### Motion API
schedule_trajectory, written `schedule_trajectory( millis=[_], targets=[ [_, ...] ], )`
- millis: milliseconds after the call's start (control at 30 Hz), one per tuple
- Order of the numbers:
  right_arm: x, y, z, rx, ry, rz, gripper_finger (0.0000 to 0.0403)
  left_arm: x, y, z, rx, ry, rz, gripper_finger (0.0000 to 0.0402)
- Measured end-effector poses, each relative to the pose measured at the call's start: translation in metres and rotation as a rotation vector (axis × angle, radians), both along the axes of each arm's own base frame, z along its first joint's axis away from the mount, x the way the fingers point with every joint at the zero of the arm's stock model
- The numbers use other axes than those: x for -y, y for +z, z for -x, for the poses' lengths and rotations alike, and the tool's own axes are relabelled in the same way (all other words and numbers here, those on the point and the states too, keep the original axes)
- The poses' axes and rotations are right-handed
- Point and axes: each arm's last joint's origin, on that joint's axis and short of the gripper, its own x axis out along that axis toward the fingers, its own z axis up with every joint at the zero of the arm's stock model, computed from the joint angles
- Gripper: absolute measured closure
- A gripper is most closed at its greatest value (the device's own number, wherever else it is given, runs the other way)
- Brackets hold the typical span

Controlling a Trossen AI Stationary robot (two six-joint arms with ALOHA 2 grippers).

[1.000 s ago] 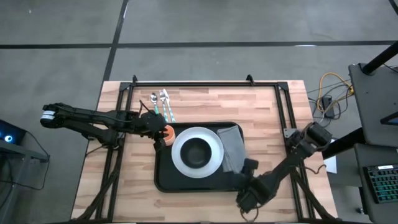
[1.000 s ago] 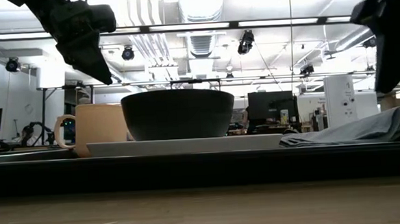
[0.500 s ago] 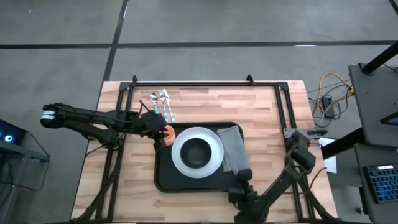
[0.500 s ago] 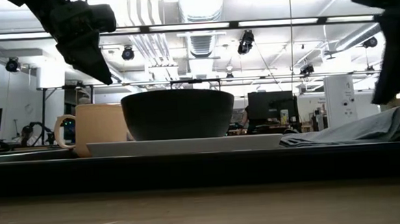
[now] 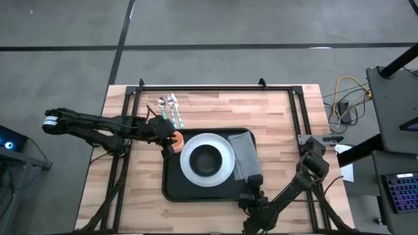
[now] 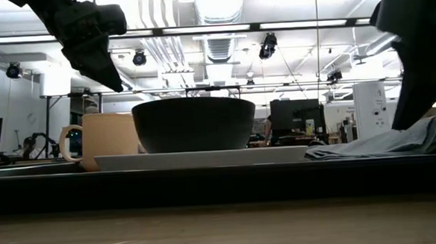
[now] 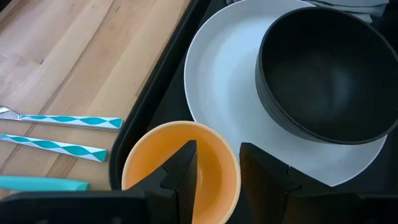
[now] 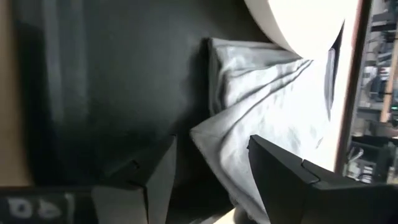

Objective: Set up tray
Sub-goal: Put the gray napkin to the right of the white plate on the black serving tray

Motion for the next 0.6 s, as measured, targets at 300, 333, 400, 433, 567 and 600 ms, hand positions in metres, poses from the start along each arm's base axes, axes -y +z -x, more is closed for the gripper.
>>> schedule_trajectory(
  millis=[300, 333, 400, 433, 567, 600],
  targets=[
    [0.010, -0.010, 0.002, -0.024, -0.004, 0.024, 0.0220, 0.000, 0.000, 0.000, -0.001, -0.001, 0.001, 0.0300],
    [0.011, -0.010, 0.002, -0.025, -0.003, 0.025, 0.0221, 0.000, 0.000, 0.000, -0.001, 0.000, 0.000, 0.0300],
    [0.012, -0.010, 0.001, -0.029, -0.005, 0.024, 0.0227, 0.000, 0.000, 0.000, -0.001, 0.000, 0.001, 0.0300],
    [0.013, -0.010, 0.000, -0.030, -0.008, 0.023, 0.0233, 0.000, 0.000, 0.000, -0.001, 0.000, 0.001, 0.0300],
    [0.014, -0.011, -0.001, -0.042, -0.011, 0.016, 0.0286, 0.000, 0.000, 0.000, -0.001, -0.001, 0.001, 0.0300],
    [0.013, -0.010, -0.001, -0.047, -0.006, 0.014, 0.0305, 0.000, 0.000, 0.000, -0.001, -0.001, 0.001, 0.0300]
  ],
)
